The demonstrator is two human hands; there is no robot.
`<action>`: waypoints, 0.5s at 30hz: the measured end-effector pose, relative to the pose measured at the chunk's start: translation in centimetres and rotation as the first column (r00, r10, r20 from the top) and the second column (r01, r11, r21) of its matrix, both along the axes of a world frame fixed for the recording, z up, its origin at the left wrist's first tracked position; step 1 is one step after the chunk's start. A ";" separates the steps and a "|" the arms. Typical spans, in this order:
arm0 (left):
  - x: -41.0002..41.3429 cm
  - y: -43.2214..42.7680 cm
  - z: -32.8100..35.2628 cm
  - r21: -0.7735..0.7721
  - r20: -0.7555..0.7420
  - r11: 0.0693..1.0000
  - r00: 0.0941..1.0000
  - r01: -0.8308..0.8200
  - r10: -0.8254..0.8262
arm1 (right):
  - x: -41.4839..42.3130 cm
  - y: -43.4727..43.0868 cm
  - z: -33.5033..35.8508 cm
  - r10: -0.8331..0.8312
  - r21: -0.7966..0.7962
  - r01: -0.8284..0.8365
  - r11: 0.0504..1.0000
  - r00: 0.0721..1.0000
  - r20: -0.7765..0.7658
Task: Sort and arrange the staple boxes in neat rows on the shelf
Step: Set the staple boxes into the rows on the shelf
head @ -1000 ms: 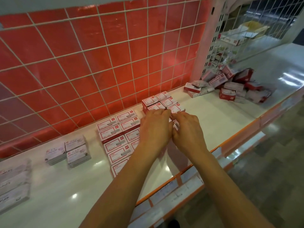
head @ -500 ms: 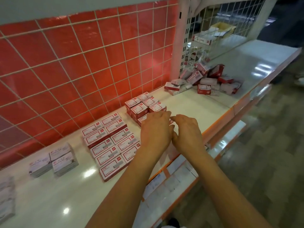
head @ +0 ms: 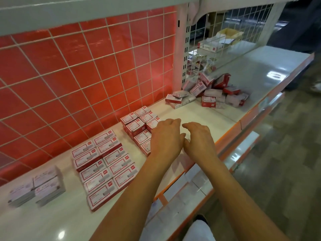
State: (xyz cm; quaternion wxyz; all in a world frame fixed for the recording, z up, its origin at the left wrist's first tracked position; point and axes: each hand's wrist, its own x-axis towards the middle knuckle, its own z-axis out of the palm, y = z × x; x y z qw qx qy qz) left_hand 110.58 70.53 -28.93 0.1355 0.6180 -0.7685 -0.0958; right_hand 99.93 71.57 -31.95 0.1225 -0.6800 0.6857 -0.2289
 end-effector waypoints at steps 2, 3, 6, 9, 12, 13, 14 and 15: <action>-1.3 -1.5 -0.1 0.011 -0.008 1.000 1.000 -0.013 0.014 | -1.1 -1.6 -0.2 0.010 -0.003 -0.010 1.000 1.000 0.003; -1.9 -2.2 -0.2 0.017 -0.009 1.000 1.000 -0.018 0.018 | -1.7 -2.4 -0.3 0.014 -0.006 -0.014 1.000 1.000 0.001; -3.8 -4.6 -0.5 0.039 -0.002 0.999 1.000 -0.024 0.024 | -3.8 -5.1 -0.6 0.026 -0.001 -0.026 1.000 0.999 -0.021; -5.8 -6.7 -0.8 0.035 -0.010 0.999 0.999 -0.041 0.041 | -6.0 -7.6 -1.0 0.039 -0.002 -0.039 0.999 0.999 -0.028; -7.8 -8.7 -1.2 0.041 -0.010 0.998 0.998 -0.058 0.058 | -8.2 -9.6 -1.5 0.049 -0.005 -0.049 0.999 0.998 -0.030; -8.4 -9.3 -1.4 0.041 -0.012 0.997 0.998 -0.059 0.059 | -9.0 -10.3 -1.7 0.053 -0.008 -0.053 0.999 0.998 -0.028; -9.0 -10.0 -1.6 0.039 -0.018 0.997 0.998 -0.060 0.060 | -9.8 -11.0 -2.0 0.052 -0.010 -0.052 0.999 0.998 -0.023; -9.6 -10.6 -1.8 0.036 -0.025 0.998 0.998 -0.060 0.061 | -10.7 -11.6 -2.1 0.050 -0.013 -0.050 0.999 0.999 -0.013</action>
